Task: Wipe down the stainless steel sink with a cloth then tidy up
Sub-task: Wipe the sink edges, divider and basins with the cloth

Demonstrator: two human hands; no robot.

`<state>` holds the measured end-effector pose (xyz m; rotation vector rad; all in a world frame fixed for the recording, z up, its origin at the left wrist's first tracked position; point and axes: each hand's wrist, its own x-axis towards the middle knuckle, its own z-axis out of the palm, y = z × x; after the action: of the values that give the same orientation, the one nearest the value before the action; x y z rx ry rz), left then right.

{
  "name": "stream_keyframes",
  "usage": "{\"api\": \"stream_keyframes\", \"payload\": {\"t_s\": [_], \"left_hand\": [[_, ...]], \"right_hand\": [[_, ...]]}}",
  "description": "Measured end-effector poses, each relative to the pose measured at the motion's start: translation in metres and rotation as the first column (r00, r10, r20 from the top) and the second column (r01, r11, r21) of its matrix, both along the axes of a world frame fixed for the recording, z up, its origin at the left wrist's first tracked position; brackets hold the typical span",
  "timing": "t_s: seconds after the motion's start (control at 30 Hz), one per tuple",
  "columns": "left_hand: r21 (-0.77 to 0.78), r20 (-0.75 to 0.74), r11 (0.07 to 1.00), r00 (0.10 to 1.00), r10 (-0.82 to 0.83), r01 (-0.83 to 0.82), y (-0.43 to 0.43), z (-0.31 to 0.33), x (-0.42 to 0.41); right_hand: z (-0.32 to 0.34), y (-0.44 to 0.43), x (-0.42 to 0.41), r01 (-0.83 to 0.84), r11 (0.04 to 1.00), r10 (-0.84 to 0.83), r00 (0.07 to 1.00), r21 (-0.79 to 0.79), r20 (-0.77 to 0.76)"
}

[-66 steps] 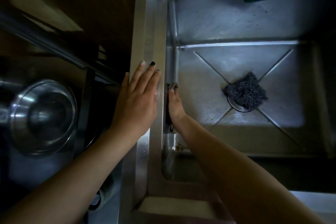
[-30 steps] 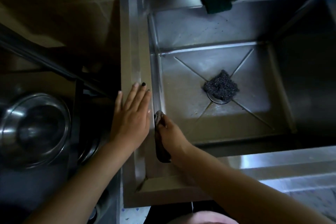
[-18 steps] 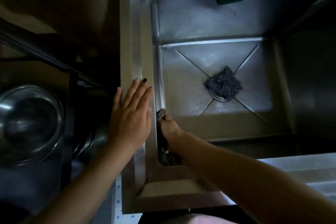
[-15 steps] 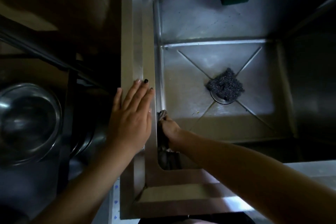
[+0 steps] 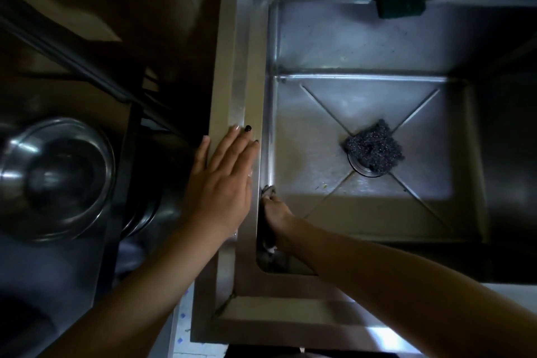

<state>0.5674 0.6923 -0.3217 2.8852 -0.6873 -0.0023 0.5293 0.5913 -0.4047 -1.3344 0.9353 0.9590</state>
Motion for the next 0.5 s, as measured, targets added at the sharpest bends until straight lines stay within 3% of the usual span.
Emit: {"api": "stream_keyframes", "payload": {"t_s": [0.2,0.23,0.33,0.4,0.5], "left_hand": [[0.025,-0.017,1.000,1.000,0.010,-0.010,0.000,0.003,-0.001],[0.024,-0.021,1.000,1.000,0.013,-0.012,0.000,0.004,-0.001],[0.026,-0.060,1.000,0.998,0.014,-0.013,-0.001,0.008,0.000],[0.029,-0.078,1.000,0.997,0.015,-0.013,-0.001,0.009,0.001],[0.052,-0.089,0.998,0.996,0.022,-0.017,-0.001,0.010,0.002]], "right_hand": [[0.046,-0.006,-0.010,0.101,0.995,-0.101,0.995,0.020,0.002],[0.047,-0.008,-0.011,0.178,0.983,-0.178,0.984,0.050,-0.004],[0.057,-0.019,-0.014,0.142,0.981,-0.147,0.989,0.133,0.029],[0.061,-0.029,-0.011,0.081,0.991,-0.089,0.993,0.104,0.080],[0.062,-0.042,-0.004,0.188,0.967,-0.205,0.975,0.172,0.087]]}}
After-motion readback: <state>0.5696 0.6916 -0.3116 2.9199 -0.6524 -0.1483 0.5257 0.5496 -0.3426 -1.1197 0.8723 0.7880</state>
